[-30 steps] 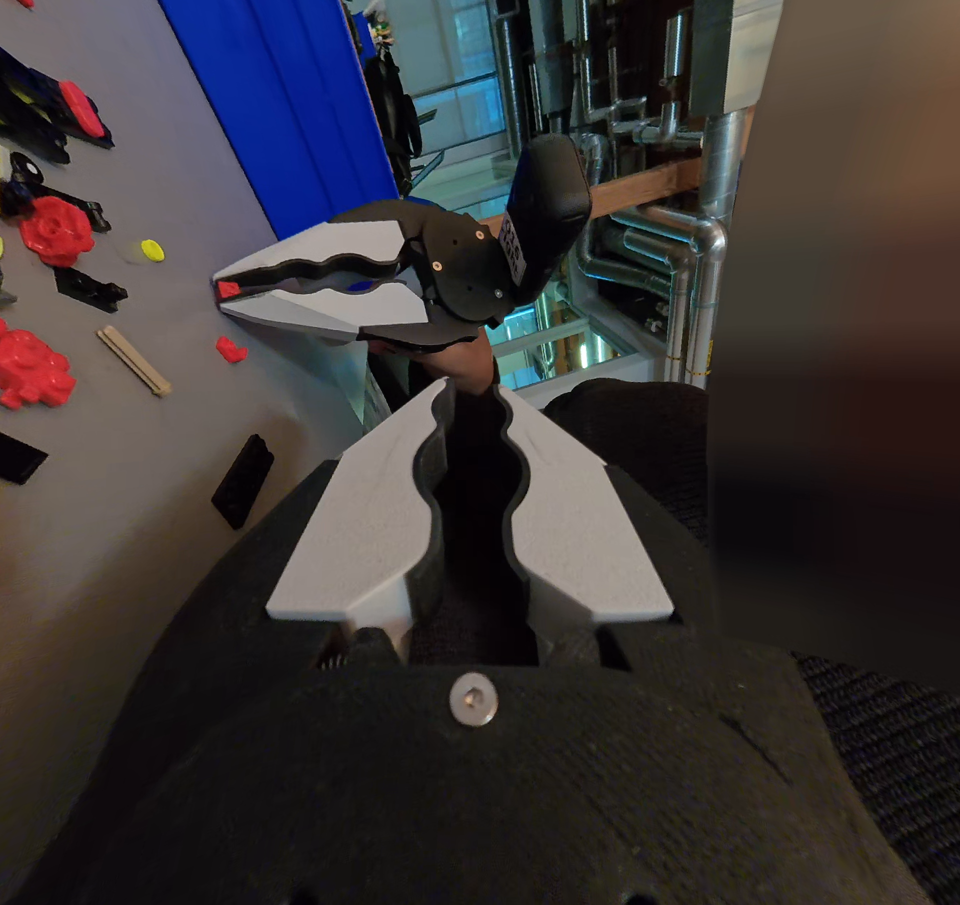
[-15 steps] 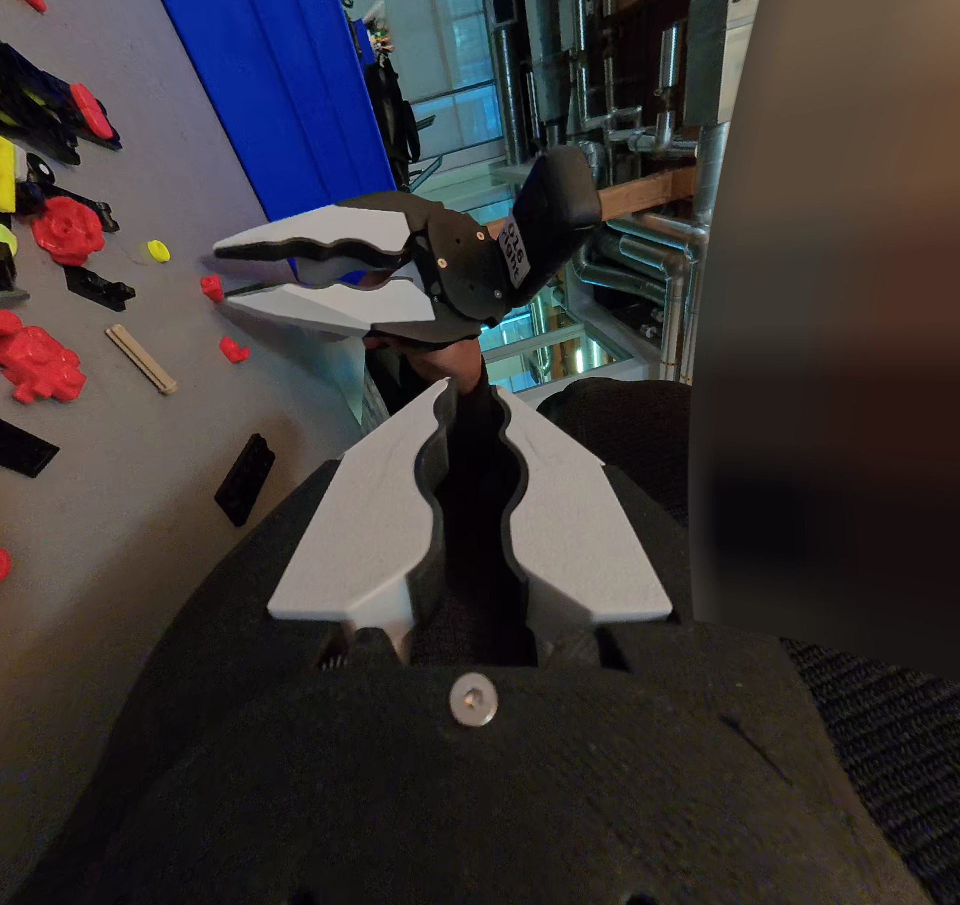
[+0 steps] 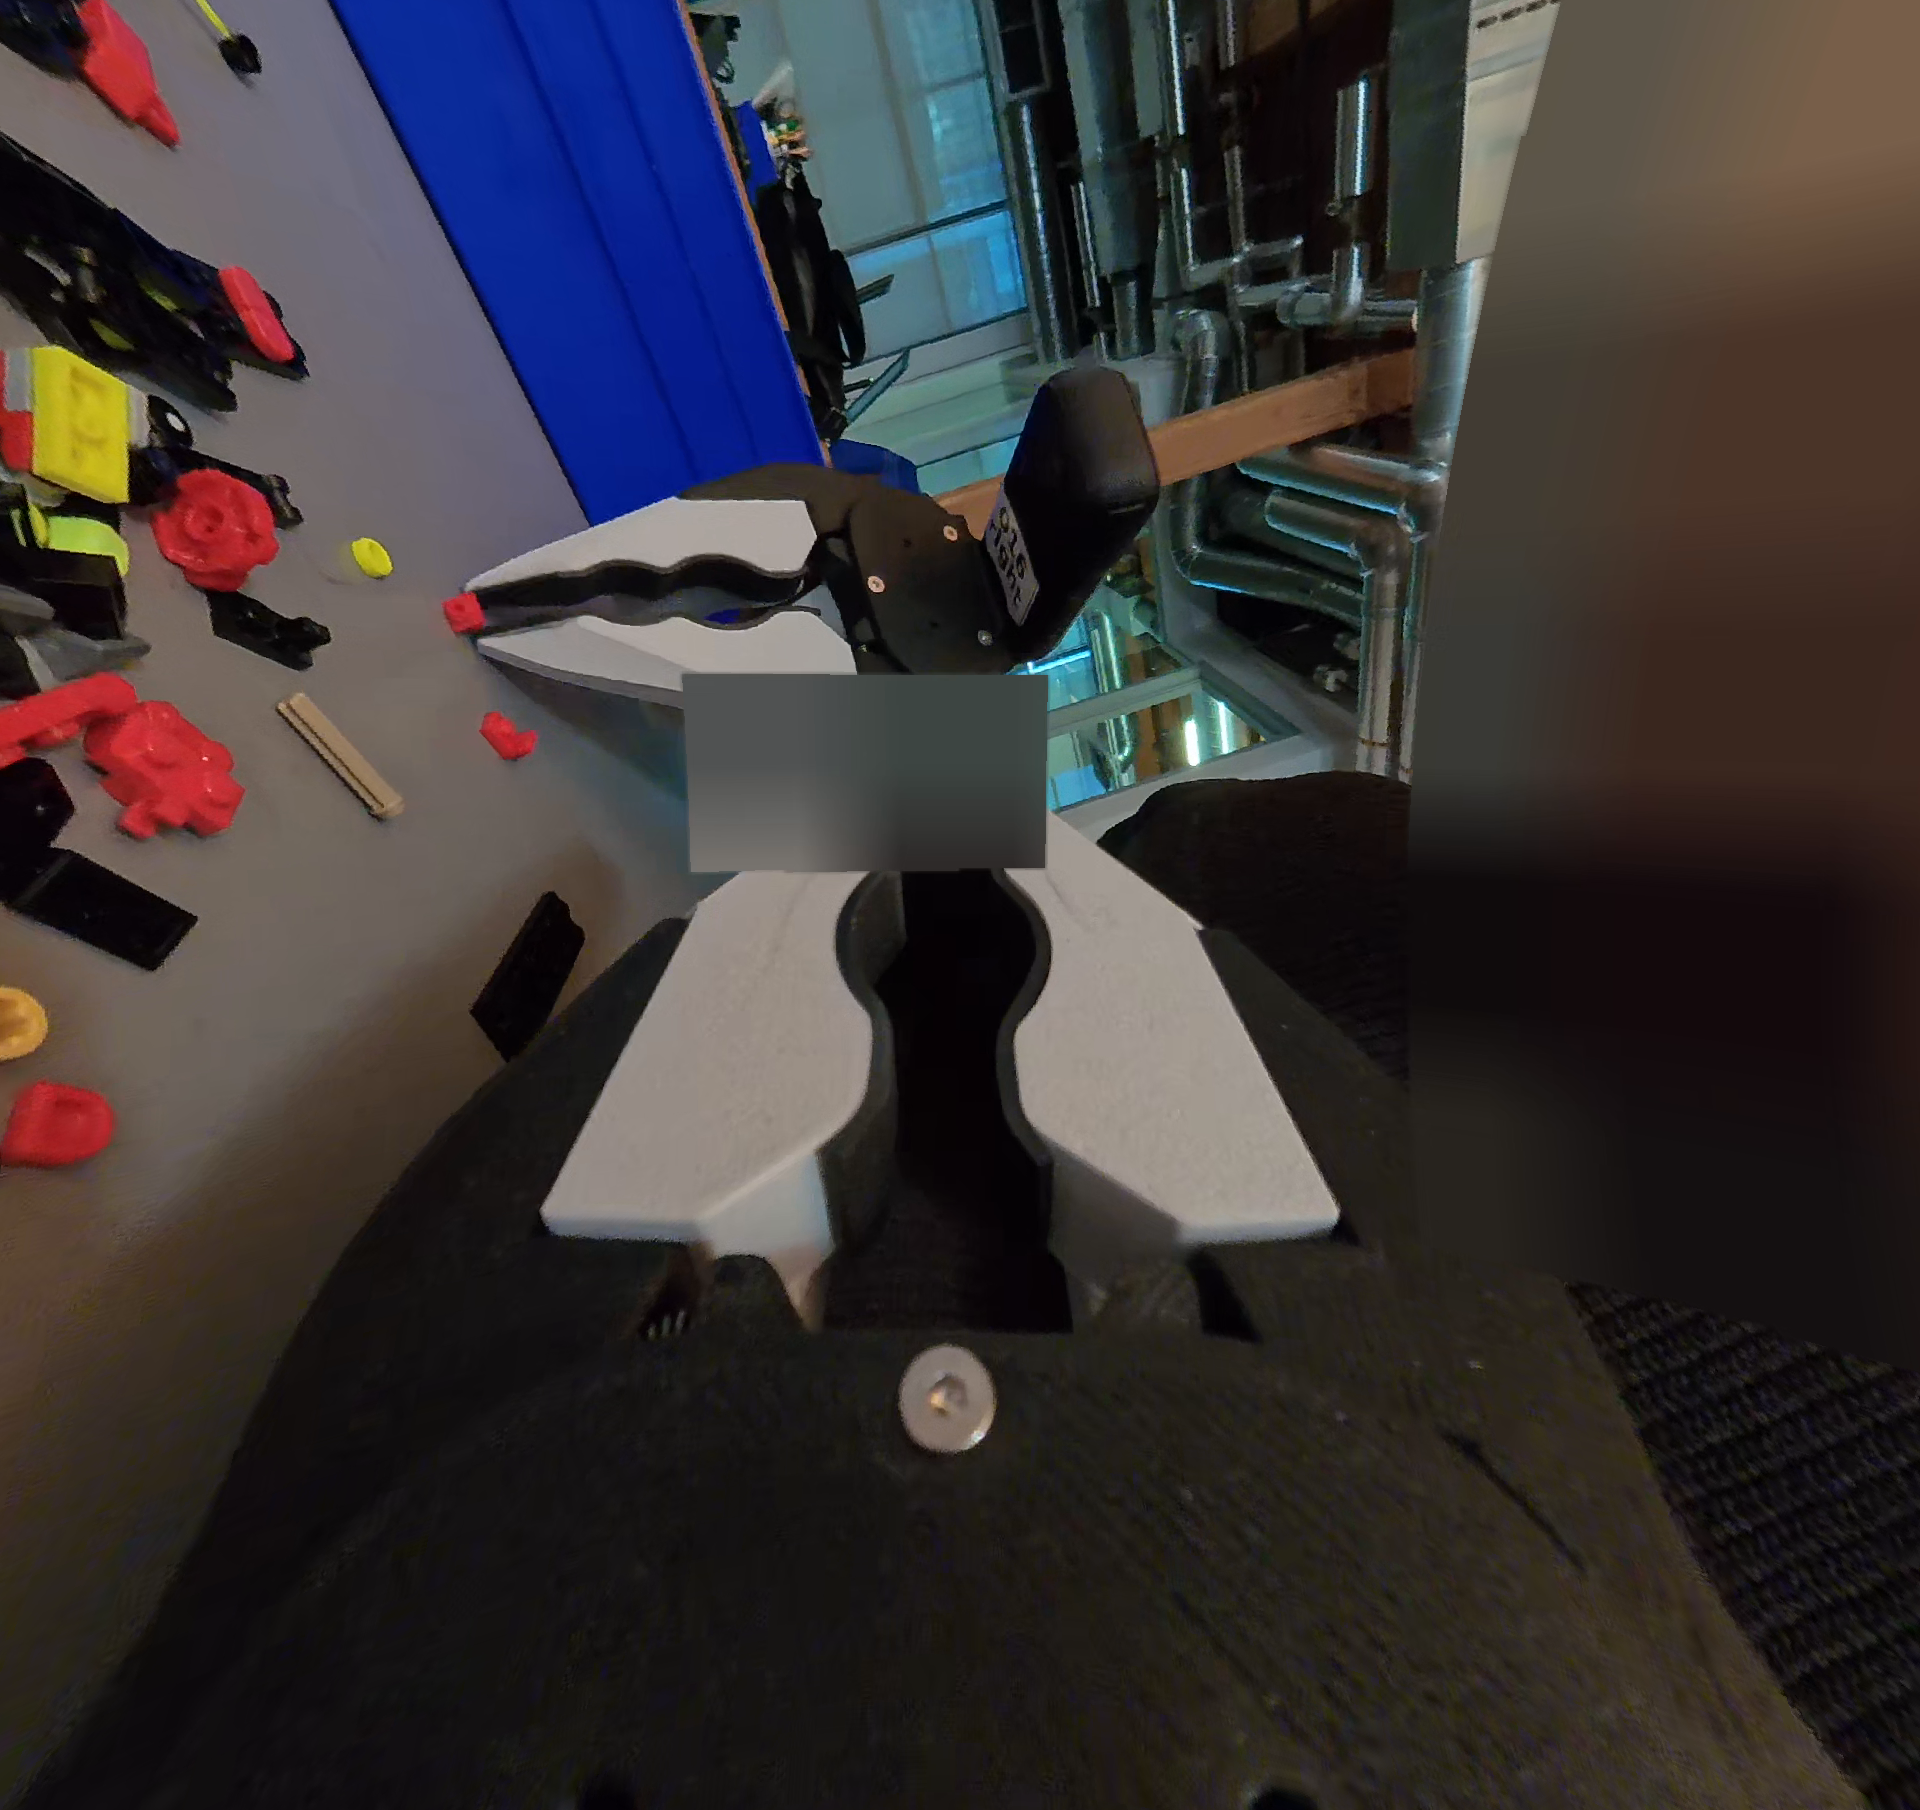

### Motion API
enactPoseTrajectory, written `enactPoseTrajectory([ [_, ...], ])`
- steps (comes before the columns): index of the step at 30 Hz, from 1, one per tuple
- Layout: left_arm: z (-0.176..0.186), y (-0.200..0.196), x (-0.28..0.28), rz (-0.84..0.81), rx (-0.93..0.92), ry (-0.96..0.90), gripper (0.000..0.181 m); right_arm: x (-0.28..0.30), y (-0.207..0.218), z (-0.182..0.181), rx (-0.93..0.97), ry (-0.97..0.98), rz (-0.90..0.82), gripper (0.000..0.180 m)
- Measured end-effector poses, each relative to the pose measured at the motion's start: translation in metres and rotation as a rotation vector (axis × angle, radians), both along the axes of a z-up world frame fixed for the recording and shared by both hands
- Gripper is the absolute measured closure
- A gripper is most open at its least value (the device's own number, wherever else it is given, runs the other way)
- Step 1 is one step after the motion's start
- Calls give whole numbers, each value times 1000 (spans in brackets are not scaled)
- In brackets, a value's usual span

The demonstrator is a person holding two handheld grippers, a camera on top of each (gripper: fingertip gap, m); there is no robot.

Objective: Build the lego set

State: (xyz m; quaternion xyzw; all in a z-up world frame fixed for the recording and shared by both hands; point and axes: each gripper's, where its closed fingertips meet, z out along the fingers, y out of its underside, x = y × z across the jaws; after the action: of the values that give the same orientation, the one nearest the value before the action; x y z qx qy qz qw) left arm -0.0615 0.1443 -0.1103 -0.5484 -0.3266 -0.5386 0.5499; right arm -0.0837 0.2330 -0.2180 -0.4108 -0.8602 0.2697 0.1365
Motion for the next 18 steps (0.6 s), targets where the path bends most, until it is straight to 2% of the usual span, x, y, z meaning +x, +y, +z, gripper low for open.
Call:
enactPoseTrajectory([
  [8, -3, -3, -5, 22, -27, 37, 175, 0, -3, 0, -24, -4, 20, 173],
  [18, -4, -3, -3, 17, -35, 47, 175, -1, -8, 2, -1, 39, 76, 165],
])
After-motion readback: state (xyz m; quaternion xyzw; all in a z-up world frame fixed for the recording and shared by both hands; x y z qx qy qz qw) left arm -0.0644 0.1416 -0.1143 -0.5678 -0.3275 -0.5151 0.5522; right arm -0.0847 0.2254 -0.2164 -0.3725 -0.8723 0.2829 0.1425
